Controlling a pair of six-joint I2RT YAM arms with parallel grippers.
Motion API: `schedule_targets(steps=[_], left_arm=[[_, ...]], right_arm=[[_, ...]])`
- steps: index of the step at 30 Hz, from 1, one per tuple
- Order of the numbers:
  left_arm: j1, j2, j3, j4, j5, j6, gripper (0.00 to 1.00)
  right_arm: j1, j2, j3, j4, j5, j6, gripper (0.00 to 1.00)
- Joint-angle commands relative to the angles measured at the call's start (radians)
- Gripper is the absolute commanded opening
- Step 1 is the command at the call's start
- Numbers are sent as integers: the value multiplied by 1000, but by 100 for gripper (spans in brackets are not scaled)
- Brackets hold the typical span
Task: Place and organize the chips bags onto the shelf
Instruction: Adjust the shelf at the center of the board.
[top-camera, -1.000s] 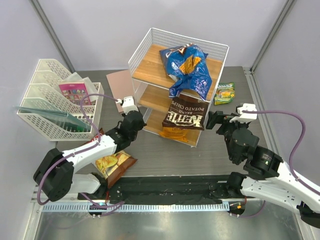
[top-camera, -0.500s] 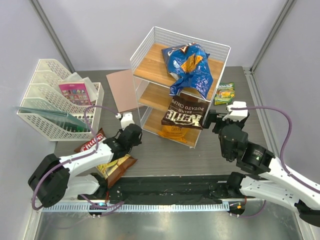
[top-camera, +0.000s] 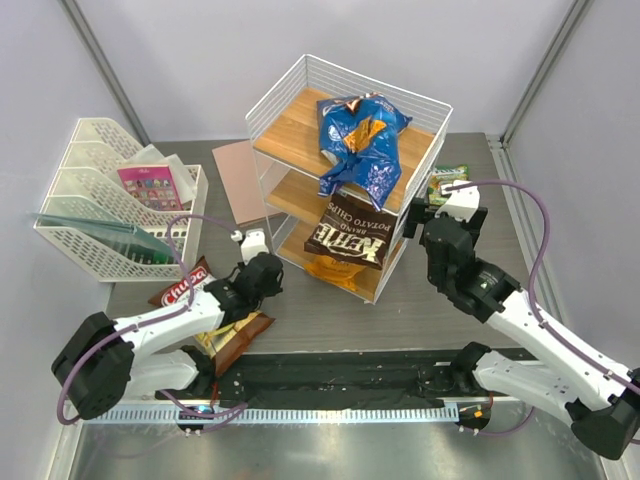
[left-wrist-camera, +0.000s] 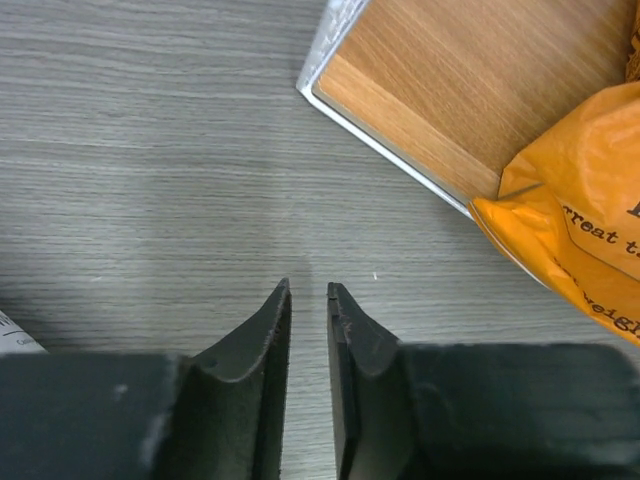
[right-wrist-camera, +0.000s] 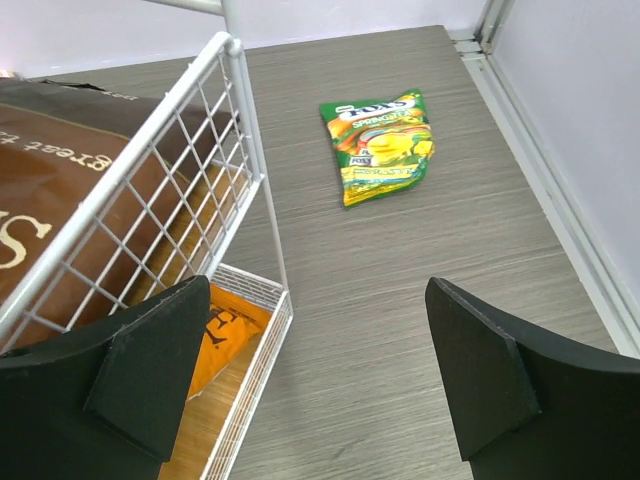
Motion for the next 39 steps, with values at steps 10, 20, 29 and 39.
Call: schedule_targets(steps=[10, 20, 29, 39], left_arm=[[-189, -26, 26, 10, -126, -17, 63], [-422, -164, 14, 149, -180, 147, 65], [-584, 154, 123, 511, -137, 362, 65], [-600, 442, 284, 779, -205, 512, 65]], right_arm=[[0, -179, 86, -218, -51, 181, 96], [-2, -277, 116, -378, -120, 270, 95], [-2, -288, 148, -408, -125, 258, 96], [0, -304, 193, -424, -128, 207, 96]])
